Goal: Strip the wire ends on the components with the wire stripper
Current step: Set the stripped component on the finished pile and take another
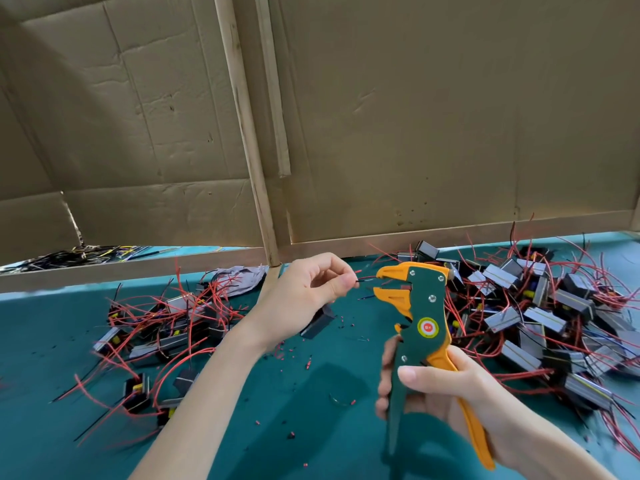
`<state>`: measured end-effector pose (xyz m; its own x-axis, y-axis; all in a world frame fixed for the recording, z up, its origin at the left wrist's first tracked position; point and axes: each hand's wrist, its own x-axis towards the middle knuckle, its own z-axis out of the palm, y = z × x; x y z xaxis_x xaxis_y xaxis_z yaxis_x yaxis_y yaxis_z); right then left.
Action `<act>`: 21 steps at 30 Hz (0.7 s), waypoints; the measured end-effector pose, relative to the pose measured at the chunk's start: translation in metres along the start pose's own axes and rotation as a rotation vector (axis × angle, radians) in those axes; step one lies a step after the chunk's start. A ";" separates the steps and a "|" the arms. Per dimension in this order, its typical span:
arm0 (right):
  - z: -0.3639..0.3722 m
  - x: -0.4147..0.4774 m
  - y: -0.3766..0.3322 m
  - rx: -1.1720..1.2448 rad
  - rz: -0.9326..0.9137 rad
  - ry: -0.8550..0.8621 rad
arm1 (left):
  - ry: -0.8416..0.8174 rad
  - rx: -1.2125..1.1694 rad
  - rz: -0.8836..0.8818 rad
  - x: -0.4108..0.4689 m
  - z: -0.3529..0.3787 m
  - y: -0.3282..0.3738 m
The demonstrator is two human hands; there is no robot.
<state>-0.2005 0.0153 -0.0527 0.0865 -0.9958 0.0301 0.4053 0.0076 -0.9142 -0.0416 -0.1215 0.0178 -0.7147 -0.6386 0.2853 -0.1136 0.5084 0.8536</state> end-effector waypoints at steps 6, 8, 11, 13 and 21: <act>-0.008 0.003 0.001 0.045 0.022 0.076 | 0.136 0.113 0.090 0.007 -0.001 0.010; -0.010 0.004 0.003 0.054 0.051 0.118 | 0.219 0.161 0.166 0.016 0.007 0.021; -0.012 0.005 0.005 0.079 0.128 0.200 | 0.361 0.099 0.286 0.036 0.027 0.045; -0.013 0.006 0.005 0.098 0.162 0.248 | 0.412 -0.015 0.326 0.052 0.044 0.061; -0.016 0.005 -0.001 0.187 0.169 0.286 | 0.197 -0.389 0.041 0.099 0.125 0.078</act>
<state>-0.2151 0.0092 -0.0580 -0.0806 -0.9641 -0.2531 0.5683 0.1641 -0.8063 -0.2078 -0.0728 0.0580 -0.5636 -0.7396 0.3678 0.2075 0.3042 0.9297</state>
